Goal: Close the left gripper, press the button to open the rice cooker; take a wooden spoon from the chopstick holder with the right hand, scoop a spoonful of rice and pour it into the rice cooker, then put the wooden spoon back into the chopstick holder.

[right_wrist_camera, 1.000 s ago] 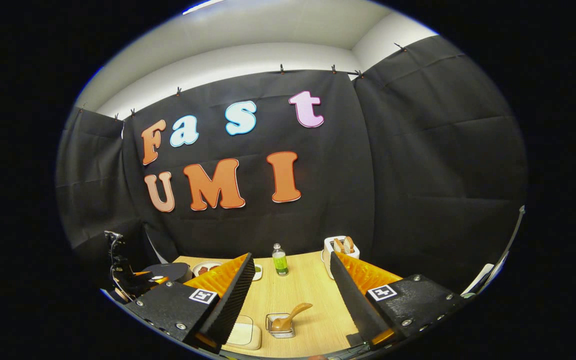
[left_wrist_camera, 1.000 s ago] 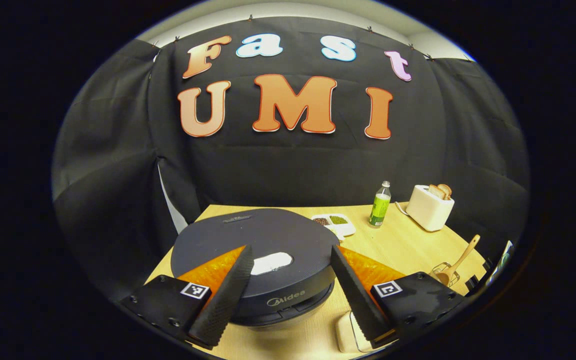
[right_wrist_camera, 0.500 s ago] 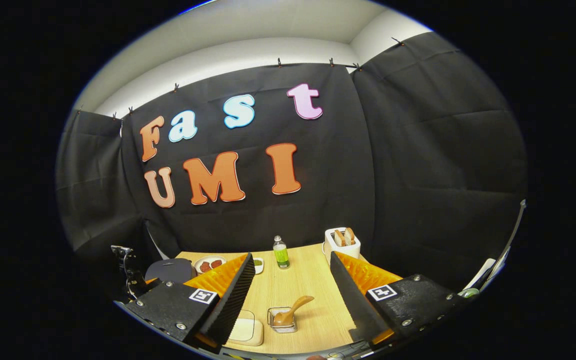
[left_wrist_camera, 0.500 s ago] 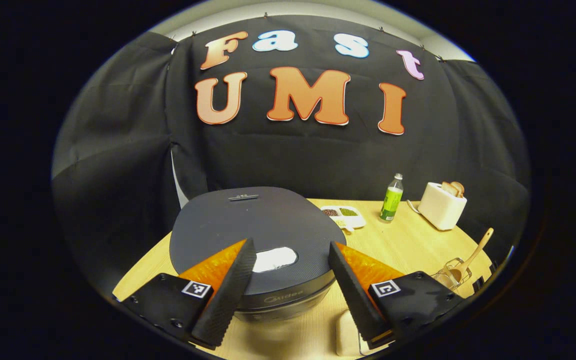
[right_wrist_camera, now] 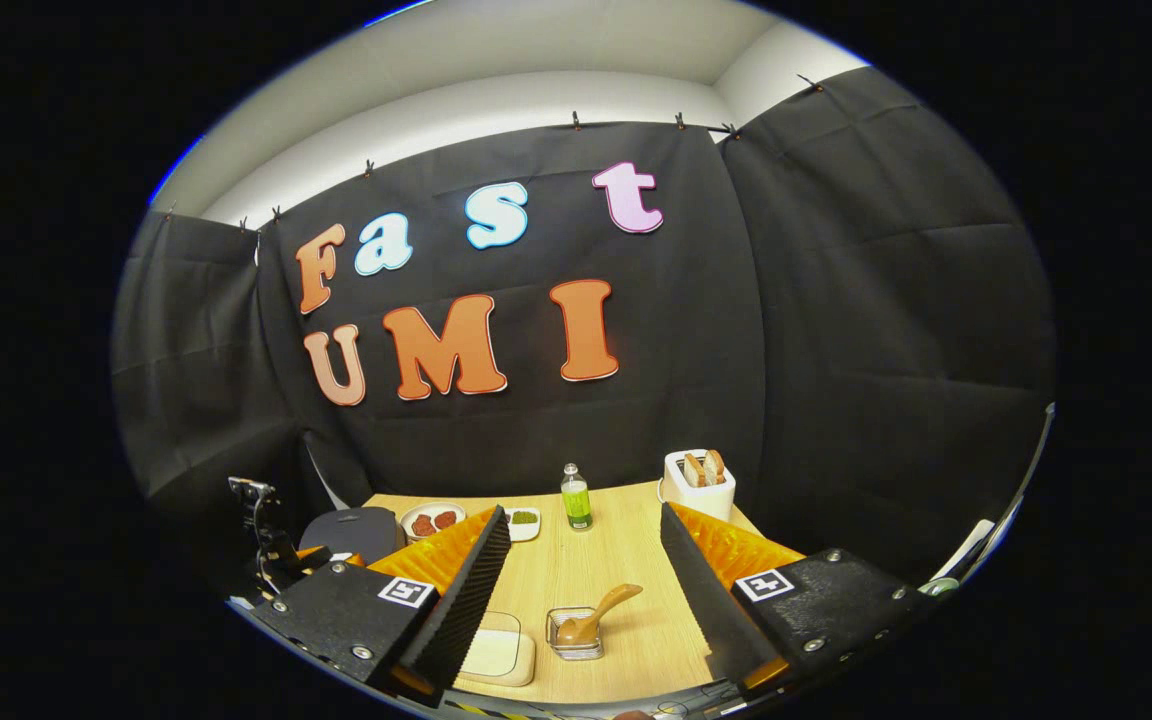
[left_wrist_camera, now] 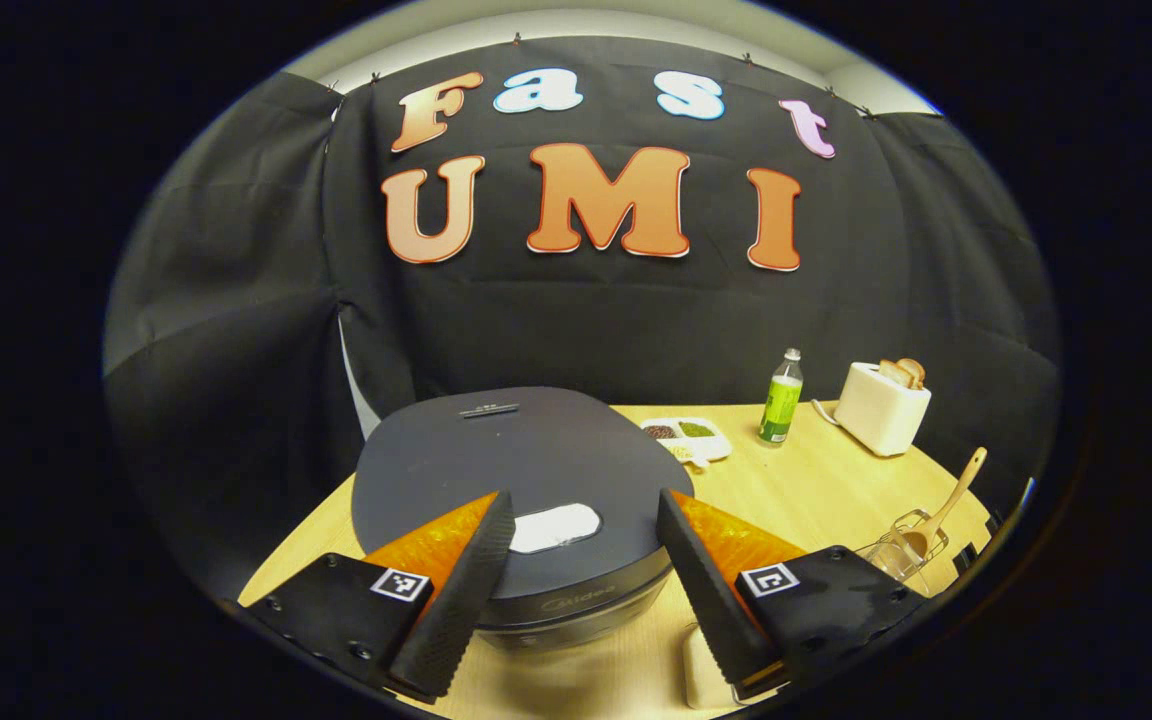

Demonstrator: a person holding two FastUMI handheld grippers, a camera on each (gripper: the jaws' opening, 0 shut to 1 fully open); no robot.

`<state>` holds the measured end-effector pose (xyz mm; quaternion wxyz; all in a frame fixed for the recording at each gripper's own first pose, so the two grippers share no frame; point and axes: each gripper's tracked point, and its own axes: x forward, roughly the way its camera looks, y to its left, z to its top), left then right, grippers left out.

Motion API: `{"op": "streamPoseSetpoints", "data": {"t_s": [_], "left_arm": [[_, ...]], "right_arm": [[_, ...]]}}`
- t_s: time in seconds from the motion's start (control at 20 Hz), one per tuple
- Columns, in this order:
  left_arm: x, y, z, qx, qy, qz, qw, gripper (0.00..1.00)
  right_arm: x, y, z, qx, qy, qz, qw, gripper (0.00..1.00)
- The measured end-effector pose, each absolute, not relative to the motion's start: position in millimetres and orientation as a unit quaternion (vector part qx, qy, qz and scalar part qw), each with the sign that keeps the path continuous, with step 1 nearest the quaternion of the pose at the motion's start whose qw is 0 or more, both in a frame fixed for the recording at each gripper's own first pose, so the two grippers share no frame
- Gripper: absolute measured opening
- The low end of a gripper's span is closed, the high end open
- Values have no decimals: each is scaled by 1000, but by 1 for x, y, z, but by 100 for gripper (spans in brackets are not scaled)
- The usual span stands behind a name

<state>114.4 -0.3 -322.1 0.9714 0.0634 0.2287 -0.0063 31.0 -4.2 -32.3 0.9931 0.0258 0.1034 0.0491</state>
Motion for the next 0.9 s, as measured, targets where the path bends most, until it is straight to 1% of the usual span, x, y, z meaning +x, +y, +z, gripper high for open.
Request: {"op": "streamPoseSetpoints", "data": {"t_s": [0.05, 0.1, 0.15, 0.25, 0.35, 0.4, 0.5, 0.6, 0.75, 0.9], "left_arm": [[116, 8, -322, 78, 228, 4, 970, 98], [116, 12, -319, 79, 228, 8, 970, 100], [114, 16, -320, 67, 235, 15, 970, 95], [113, 26, -309, 47, 244, 37, 968, 94], [118, 31, -282, 25, 236, 44, 970, 94], [120, 27, -256, 13, 221, 42, 974, 100], [127, 29, -189, -1, 178, 37, 983, 97], [123, 34, -136, -1, 141, 35, 989, 94], [109, 36, -55, 16, 86, 28, 996, 94], [92, 34, -1, 20, 48, 22, 998, 93]], "right_arm": [[31, -5, -36, 27, 106, 50, 993, 94], [31, -6, -38, 31, 109, 50, 992, 94], [32, -7, -41, 36, 113, 51, 992, 94], [36, -7, -42, 45, 114, 54, 991, 94], [39, -7, -41, 45, 112, 58, 991, 94], [41, -7, -40, 44, 110, 58, 991, 94], [45, -7, -38, 42, 105, 59, 992, 94], [49, -8, -38, 40, 101, 59, 992, 94], [53, -9, -37, 33, 97, 58, 993, 94], [54, -11, -36, 24, 89, 56, 994, 94]]}}
